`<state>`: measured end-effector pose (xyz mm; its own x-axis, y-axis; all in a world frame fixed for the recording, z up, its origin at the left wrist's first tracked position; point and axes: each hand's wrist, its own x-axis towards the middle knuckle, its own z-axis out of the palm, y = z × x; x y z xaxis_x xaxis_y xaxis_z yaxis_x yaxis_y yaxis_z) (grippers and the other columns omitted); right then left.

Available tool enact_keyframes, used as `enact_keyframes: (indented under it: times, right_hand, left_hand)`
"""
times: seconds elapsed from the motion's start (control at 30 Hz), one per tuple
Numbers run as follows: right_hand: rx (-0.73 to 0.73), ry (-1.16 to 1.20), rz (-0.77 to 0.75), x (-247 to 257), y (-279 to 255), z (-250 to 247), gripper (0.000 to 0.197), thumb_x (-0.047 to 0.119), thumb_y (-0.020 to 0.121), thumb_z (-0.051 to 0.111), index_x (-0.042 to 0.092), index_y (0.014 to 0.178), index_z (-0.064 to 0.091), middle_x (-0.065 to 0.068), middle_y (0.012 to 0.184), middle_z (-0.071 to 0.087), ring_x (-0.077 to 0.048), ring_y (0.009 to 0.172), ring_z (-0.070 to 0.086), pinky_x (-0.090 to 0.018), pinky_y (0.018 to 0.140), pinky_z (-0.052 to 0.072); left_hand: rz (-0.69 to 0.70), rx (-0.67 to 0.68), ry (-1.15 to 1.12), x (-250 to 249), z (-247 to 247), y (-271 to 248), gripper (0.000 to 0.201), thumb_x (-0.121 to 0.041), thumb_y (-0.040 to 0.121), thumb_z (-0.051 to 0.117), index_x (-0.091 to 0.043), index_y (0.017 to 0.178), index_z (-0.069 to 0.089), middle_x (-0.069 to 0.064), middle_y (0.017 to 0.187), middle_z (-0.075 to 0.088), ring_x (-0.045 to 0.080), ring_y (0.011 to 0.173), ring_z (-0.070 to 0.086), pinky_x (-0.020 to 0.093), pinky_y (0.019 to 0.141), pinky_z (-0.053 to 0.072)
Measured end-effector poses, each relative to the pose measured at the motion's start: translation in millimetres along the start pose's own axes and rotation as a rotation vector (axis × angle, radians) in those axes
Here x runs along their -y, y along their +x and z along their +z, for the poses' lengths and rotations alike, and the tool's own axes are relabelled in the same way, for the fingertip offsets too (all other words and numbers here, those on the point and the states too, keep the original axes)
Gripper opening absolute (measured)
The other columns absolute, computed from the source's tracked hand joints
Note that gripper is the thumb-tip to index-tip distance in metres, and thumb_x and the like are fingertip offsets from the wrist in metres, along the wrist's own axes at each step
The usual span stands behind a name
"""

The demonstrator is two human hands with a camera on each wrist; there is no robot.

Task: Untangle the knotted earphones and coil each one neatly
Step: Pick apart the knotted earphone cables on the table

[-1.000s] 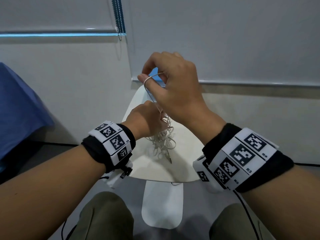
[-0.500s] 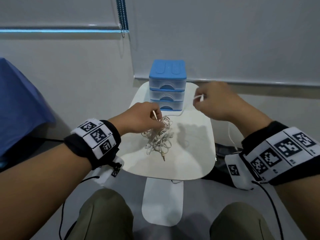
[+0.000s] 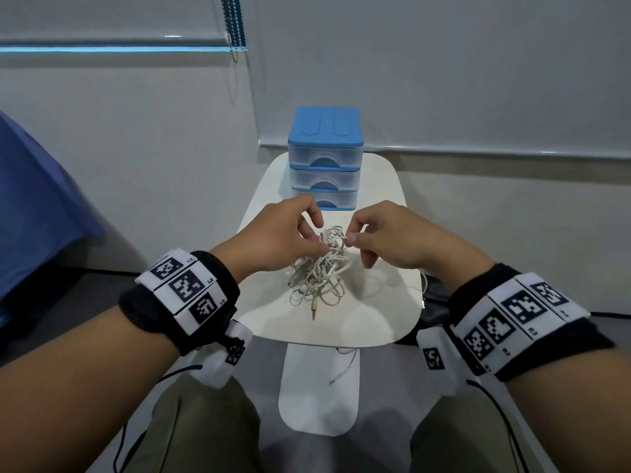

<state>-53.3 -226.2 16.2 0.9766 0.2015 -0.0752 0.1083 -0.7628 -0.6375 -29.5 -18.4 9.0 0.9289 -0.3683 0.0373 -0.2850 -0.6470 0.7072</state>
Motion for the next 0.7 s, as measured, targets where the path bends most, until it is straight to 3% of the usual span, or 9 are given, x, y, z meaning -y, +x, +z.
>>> enact_keyframes:
  times: [0.17, 0.3, 0.5, 0.7]
  right_hand:
    - [-0.079, 0.077, -0.015, -10, 4, 16, 0.018, 0.018, 0.095, 0.069, 0.017, 0.077, 0.072, -0.003, 0.064, 0.073, -0.014, 0.060, 0.068, -0.037, 0.075, 0.058]
    - [-0.157, 0.144, -0.032, -11, 8, 24, 0.017, 0.012, 0.093, 0.069, 0.013, 0.076, 0.073, -0.004, 0.066, 0.071, -0.016, 0.058, 0.070, -0.028, 0.067, 0.054]
    - [-0.151, 0.224, -0.053, -12, 9, 25, 0.016, 0.010, 0.092, 0.073, 0.013, 0.077, 0.075, 0.001, 0.067, 0.069, -0.012, 0.055, 0.068, -0.018, 0.062, 0.050]
    - [-0.168, 0.306, -0.063, -14, 11, 23, 0.015, 0.007, 0.087, 0.077, 0.015, 0.075, 0.078, 0.000, 0.065, 0.070, -0.011, 0.058, 0.061, -0.026, 0.067, 0.051]
  left_hand:
    - [0.018, -0.011, -0.050, 3, 6, -4, 0.021, -0.027, 0.086, 0.083, -0.028, 0.096, 0.065, -0.005, 0.082, 0.072, 0.001, 0.055, 0.055, 0.019, 0.057, 0.042]
    - [0.073, 0.006, -0.018, -1, 10, -4, 0.017, -0.026, 0.093, 0.076, -0.029, 0.102, 0.062, -0.003, 0.083, 0.070, 0.004, 0.056, 0.055, 0.013, 0.053, 0.041]
    - [0.044, -0.058, 0.022, -4, 10, 2, 0.006, -0.026, 0.096, 0.068, -0.030, 0.093, 0.063, -0.003, 0.081, 0.072, 0.005, 0.061, 0.063, 0.009, 0.051, 0.039]
    - [0.062, -0.055, 0.063, -8, 11, 5, 0.010, -0.021, 0.096, 0.066, -0.029, 0.094, 0.061, -0.005, 0.076, 0.069, 0.000, 0.053, 0.056, 0.012, 0.049, 0.040]
